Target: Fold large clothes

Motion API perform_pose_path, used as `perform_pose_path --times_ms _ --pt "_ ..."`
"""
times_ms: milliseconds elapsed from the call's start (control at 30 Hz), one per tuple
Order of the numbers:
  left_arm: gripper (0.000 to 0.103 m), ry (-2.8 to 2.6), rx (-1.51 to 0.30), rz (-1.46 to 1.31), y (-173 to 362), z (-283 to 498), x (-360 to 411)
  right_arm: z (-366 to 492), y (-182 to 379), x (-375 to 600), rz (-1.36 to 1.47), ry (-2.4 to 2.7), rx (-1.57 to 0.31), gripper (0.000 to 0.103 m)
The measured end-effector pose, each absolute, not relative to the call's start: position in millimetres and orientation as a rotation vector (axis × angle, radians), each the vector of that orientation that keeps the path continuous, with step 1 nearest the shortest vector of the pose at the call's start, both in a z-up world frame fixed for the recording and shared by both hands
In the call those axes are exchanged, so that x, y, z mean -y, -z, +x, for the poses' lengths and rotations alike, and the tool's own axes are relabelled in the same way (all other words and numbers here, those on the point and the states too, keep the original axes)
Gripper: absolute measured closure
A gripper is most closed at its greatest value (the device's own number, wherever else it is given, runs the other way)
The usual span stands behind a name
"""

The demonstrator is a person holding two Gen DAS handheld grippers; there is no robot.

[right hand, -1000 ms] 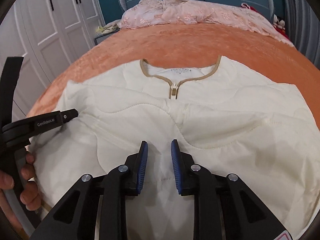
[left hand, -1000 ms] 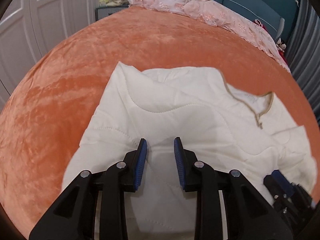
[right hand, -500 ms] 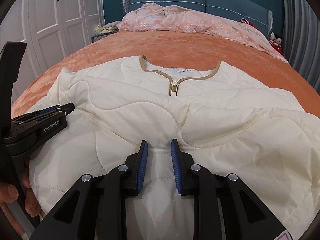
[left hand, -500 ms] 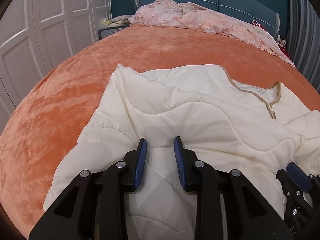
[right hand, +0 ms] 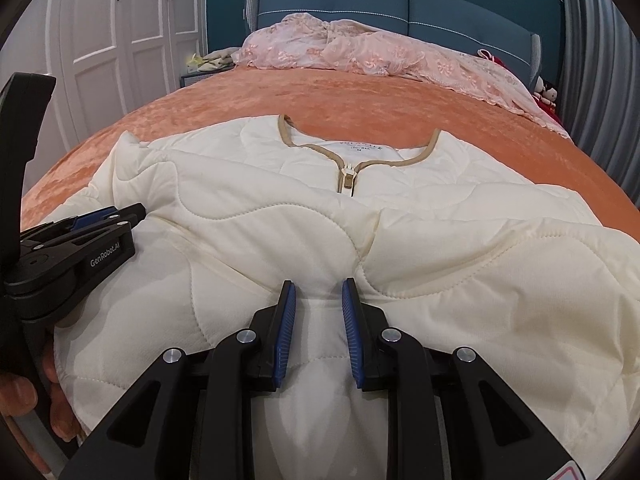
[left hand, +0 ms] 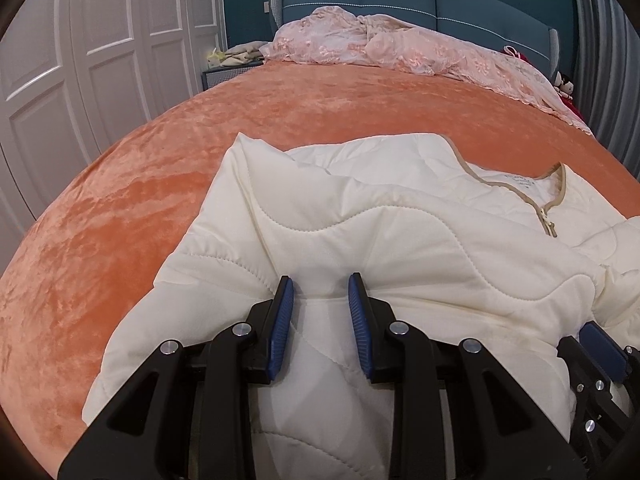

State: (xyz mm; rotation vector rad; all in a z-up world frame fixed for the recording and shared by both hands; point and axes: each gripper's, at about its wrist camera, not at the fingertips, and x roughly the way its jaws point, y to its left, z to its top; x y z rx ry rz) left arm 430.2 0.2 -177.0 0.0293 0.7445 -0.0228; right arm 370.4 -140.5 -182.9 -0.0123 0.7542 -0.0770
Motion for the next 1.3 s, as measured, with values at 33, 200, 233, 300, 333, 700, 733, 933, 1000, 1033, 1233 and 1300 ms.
perform_pose_path --times_ms 33,200,233,300,333,700,733,933,1000,1033,1233,1300 --pt "0.076 0.023 -0.742 0.028 178 431 0 370 183 140 -0.011 0.077 -0.752 0.082" --pt "0.076 0.027 -0.754 0.021 177 433 -3 371 180 144 0.015 0.060 -0.756 0.081" --pt "0.075 0.032 -0.762 0.012 174 434 -4 371 177 146 0.029 0.052 -0.760 0.081" --pt "0.070 0.051 -0.789 -0.021 163 434 -11 367 163 156 0.089 0.024 -0.760 0.076" --pt "0.056 0.064 -0.815 -0.046 155 434 -17 364 155 161 0.114 0.022 -0.756 0.069" --pt "0.012 0.076 -0.784 -0.231 66 512 -55 476 93 166 0.196 -0.115 -0.743 0.044" --pt "0.019 0.068 -0.808 -0.233 72 523 -54 487 97 165 0.210 -0.119 -0.758 0.044" --pt "0.038 0.054 -0.940 -0.244 128 565 -47 561 147 153 0.298 -0.120 -0.885 0.044" --pt "0.038 0.055 -0.948 -0.230 146 565 -43 571 162 150 0.308 -0.125 -0.923 0.044" --pt "0.038 0.050 -0.944 -0.219 151 564 -42 572 170 148 0.308 -0.129 -0.939 0.046" --pt "0.038 0.032 -0.862 -0.136 163 551 -32 571 175 133 0.238 -0.169 -0.923 0.101" --pt "0.038 0.025 -0.845 -0.126 166 547 -33 567 173 130 0.207 -0.140 -0.892 0.102"
